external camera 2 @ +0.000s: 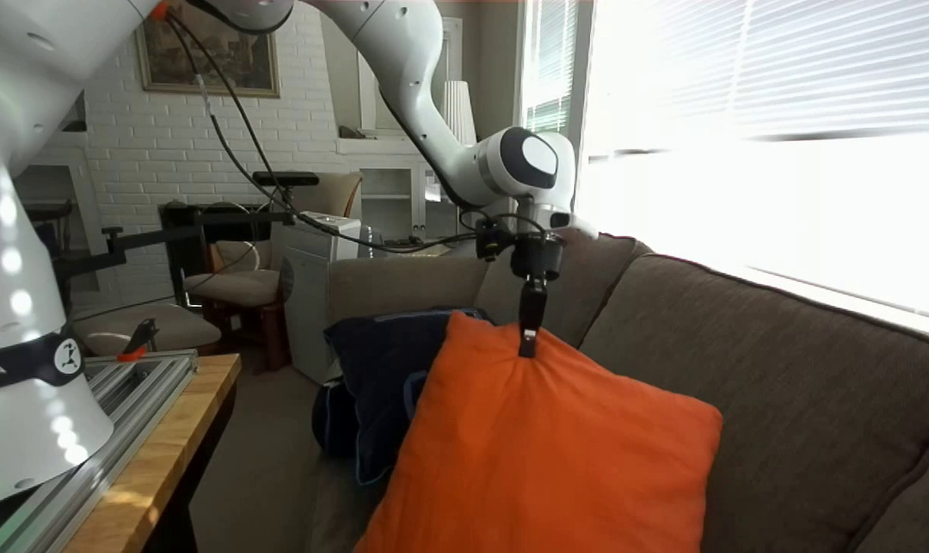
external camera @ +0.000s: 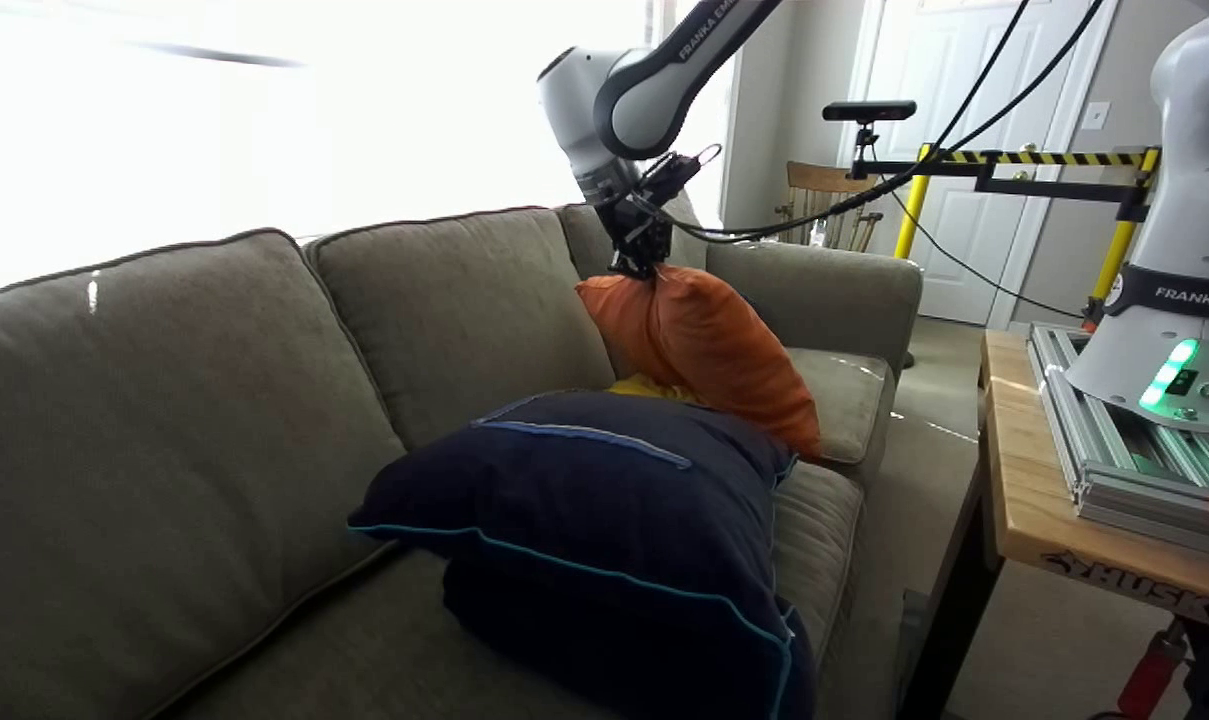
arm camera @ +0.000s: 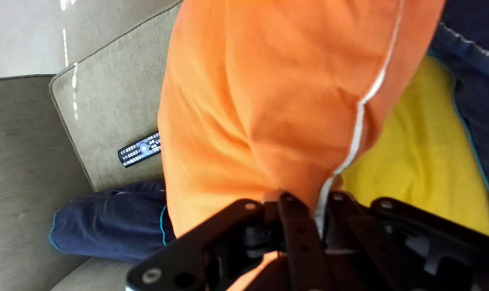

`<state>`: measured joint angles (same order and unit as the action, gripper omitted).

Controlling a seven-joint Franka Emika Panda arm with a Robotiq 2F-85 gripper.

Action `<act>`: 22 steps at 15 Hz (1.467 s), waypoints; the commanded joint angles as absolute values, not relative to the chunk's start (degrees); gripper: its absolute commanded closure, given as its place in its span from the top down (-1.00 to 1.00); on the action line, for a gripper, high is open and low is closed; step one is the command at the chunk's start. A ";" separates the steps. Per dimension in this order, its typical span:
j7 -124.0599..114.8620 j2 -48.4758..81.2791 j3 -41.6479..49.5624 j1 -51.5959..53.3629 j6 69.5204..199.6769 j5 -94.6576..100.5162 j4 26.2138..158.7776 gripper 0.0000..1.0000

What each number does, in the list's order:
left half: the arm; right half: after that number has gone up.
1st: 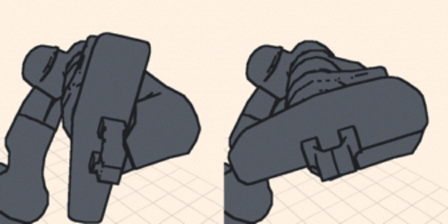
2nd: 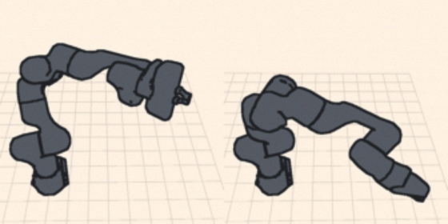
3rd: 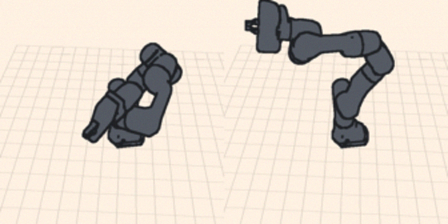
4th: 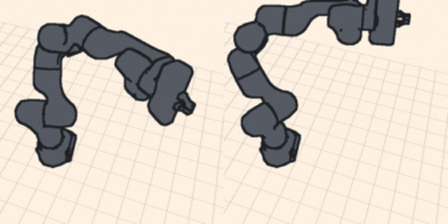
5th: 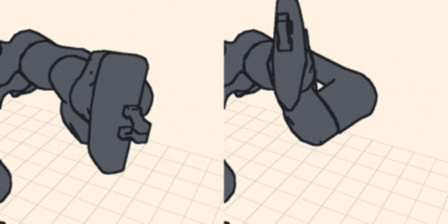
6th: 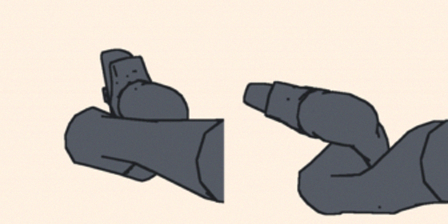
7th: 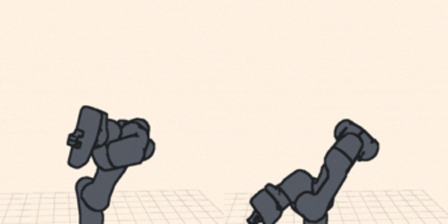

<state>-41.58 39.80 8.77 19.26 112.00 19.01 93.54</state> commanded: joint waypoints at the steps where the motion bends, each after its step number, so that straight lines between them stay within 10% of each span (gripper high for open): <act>1: -44.07 34.25 7.99 21.69 105.99 23.62 92.50 -0.96; 22: -35.11 38.14 0.97 25.55 100.41 35.20 63.17 -0.96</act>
<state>-38.26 34.26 1.20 25.18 101.03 33.53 70.90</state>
